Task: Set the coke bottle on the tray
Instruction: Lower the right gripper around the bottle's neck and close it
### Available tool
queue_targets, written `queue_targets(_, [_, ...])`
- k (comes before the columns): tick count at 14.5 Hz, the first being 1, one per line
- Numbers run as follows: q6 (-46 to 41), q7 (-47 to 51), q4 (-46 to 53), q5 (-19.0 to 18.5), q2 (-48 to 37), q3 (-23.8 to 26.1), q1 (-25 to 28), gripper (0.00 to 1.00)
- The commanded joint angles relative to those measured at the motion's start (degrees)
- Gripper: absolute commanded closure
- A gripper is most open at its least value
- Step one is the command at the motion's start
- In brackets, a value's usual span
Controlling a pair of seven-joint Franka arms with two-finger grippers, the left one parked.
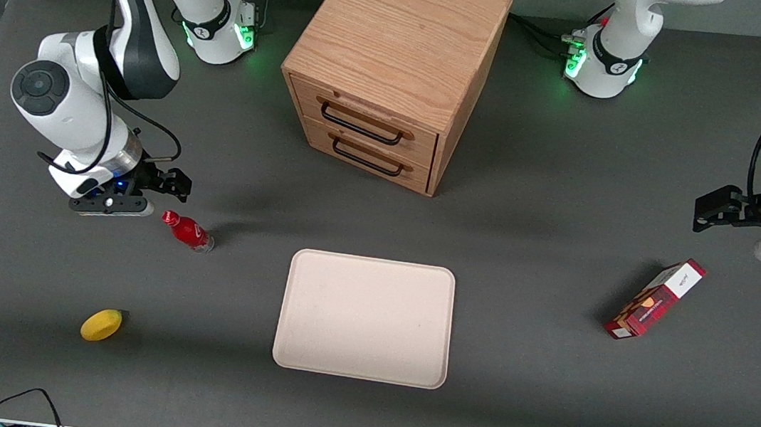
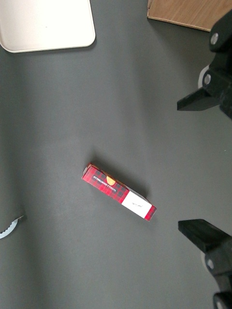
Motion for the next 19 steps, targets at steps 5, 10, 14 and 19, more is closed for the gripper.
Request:
queue_targets(5, [5.8,-1.1,-2.3,-2.3,1.9,0.3,0.0,0.08])
queue_targets(10, [8.1,-1.2,-1.5,-3.6,3.8,0.3,-0.2,0.09])
queue_targets(14, [9.8,-3.7,-0.8,-3.6,5.2,0.3,-0.9,0.08])
queue_targets(19, [9.8,-4.4,-0.4,-3.6,5.8,0.2,-1.0,0.12])
